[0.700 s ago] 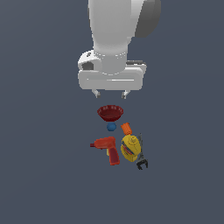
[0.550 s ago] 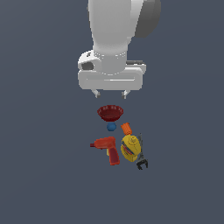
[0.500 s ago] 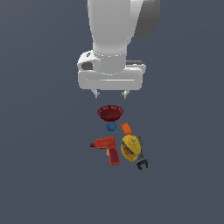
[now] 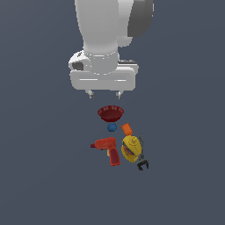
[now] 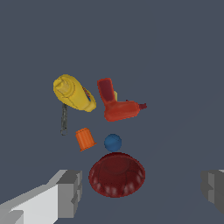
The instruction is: Pick up a designated object from a clutter of objects.
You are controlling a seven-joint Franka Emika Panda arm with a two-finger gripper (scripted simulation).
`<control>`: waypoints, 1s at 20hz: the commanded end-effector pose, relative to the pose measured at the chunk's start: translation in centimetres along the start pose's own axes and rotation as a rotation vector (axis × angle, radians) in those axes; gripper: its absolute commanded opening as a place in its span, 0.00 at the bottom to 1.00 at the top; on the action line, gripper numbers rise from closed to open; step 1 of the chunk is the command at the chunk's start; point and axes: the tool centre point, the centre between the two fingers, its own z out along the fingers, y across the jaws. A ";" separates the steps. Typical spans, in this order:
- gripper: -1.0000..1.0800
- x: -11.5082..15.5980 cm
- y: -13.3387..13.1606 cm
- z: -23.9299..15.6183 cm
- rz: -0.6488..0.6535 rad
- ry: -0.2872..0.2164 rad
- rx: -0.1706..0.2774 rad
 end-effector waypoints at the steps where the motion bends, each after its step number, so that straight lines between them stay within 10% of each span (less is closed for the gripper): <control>1: 0.96 0.0 -0.1 0.1 -0.002 0.000 0.000; 20: 0.96 -0.7 -0.7 12.0 -0.231 -0.015 -0.018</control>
